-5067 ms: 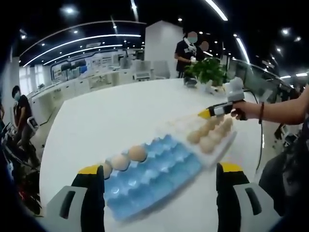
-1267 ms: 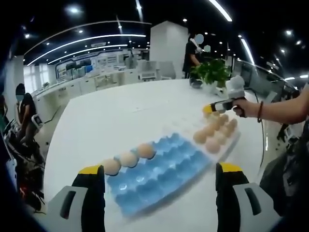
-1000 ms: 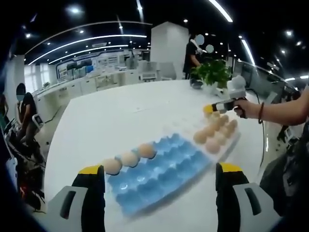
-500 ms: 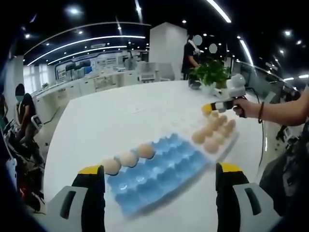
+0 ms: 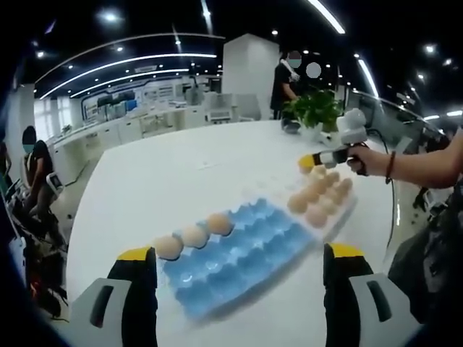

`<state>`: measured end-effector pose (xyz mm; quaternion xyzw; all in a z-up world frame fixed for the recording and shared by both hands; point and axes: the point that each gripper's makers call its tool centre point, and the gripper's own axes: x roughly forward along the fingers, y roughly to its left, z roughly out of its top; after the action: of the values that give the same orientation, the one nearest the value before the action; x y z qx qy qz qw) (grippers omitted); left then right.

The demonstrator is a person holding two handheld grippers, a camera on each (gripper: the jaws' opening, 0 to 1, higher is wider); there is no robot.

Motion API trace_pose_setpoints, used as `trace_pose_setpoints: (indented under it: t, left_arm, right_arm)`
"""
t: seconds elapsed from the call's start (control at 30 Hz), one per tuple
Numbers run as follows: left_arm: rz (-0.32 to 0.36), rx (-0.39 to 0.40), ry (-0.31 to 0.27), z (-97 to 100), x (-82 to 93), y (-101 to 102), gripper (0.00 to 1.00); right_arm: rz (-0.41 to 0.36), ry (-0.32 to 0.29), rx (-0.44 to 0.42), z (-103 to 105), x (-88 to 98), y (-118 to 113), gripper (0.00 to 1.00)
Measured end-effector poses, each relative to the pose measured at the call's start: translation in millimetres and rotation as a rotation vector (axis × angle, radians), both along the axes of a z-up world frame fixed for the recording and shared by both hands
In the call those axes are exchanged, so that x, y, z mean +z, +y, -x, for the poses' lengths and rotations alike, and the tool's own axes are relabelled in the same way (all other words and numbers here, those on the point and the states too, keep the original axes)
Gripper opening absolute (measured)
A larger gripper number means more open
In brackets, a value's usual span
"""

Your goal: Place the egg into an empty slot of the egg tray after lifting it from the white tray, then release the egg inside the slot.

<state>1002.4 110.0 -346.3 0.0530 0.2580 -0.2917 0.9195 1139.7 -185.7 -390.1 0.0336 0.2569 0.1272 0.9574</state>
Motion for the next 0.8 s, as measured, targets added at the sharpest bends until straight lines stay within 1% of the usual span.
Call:
trace_pose_setpoints:
  t: [0.3,0.63,0.8]
  left_arm:
    - [-0.001,-0.002,0.000,0.7,-0.2,3.3,0.97]
    - [0.000,-0.009,0.002,1.6,-1.1,4.7,0.97]
    - [-0.005,-0.010,0.005,1.6,-2.7,6.5,0.97]
  right_arm:
    - [-0.014,-0.002,0.046,2.1,2.1,24.4,0.28]
    - [-0.027,0.002,0.087,3.5,2.1,46.0,0.28]
    - [-0.048,0.007,0.119,6.3,1.1,63.0,0.28]
